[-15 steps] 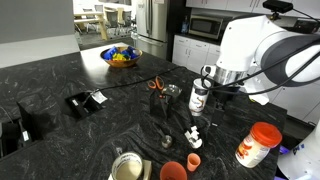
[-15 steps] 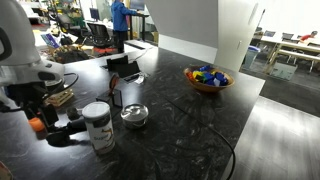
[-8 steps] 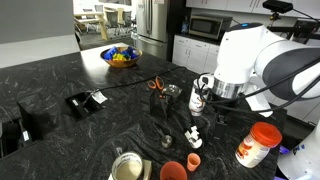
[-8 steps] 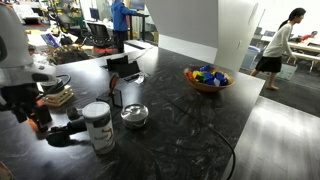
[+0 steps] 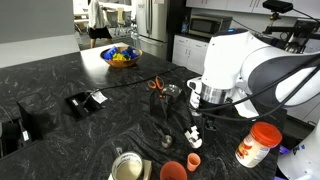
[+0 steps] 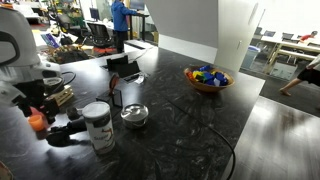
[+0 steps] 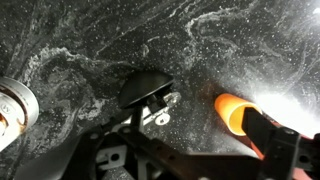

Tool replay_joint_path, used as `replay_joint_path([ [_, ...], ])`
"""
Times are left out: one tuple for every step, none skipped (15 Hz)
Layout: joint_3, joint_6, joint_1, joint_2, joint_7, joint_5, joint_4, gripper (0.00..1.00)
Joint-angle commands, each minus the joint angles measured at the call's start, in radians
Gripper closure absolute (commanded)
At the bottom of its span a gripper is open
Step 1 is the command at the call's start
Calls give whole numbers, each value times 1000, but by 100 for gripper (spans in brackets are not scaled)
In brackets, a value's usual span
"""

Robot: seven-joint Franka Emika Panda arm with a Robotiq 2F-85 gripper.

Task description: Pick up the little orange cup and place it inside the bigger cup

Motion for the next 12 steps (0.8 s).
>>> replay_joint_path([
  [-2,23,10,51,-70,25,42,0],
  [-2,27,12,62,-88,33,49,0],
  [-2,27,14,71,-103,38,56,0],
  [-2,27,16,81,-120,51,61,0],
  [-1,26,17,87,-134,61,67,0],
  [0,25,19,93,-152,73,71,0],
  [0,23,21,97,-172,88,74,0],
  [2,21,23,101,-188,98,76,0],
  [3,24,26,104,-210,113,76,0],
  [5,24,29,110,-224,122,76,0],
  [6,24,32,114,-238,128,77,0],
  [8,26,34,119,-246,126,76,0],
])
